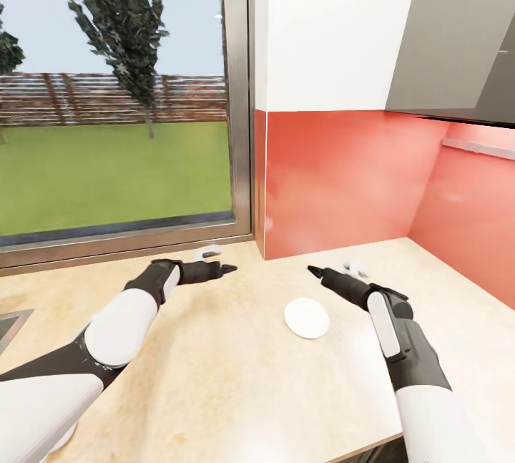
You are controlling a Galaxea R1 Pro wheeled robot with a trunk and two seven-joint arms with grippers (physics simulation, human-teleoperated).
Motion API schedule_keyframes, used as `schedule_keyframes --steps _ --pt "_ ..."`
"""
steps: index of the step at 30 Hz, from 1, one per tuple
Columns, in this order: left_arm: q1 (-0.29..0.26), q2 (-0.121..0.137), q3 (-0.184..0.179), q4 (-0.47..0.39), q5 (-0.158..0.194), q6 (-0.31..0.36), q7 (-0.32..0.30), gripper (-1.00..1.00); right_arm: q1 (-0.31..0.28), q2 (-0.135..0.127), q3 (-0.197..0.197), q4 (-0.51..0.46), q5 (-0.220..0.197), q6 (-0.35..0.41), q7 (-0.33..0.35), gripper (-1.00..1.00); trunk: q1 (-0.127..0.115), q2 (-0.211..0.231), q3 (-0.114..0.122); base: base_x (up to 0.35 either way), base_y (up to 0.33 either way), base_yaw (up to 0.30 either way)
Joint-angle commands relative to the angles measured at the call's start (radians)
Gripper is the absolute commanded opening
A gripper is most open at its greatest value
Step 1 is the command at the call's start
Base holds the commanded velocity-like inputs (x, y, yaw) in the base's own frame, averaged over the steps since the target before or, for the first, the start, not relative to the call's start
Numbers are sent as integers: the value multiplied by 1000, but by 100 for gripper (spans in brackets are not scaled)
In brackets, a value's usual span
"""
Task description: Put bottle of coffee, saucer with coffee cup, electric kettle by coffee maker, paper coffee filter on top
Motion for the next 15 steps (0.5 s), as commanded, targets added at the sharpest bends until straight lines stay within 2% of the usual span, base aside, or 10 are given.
schedule_keyframes --steps 1,5,15 --pt "-1 -2 9 -2 2 9 -6 100 -1 1 -16 6 0 6 6 100 0 -2 -2 0 0 0" --pt "0 -6 9 3 50 10 -5 100 -1 1 -75 33 -5 6 7 100 0 -2 -2 0 0 0" --pt "0 -8 10 79 124 9 -6 100 -1 1 -97 53 -7 6 6 100 0 -2 -2 0 0 0"
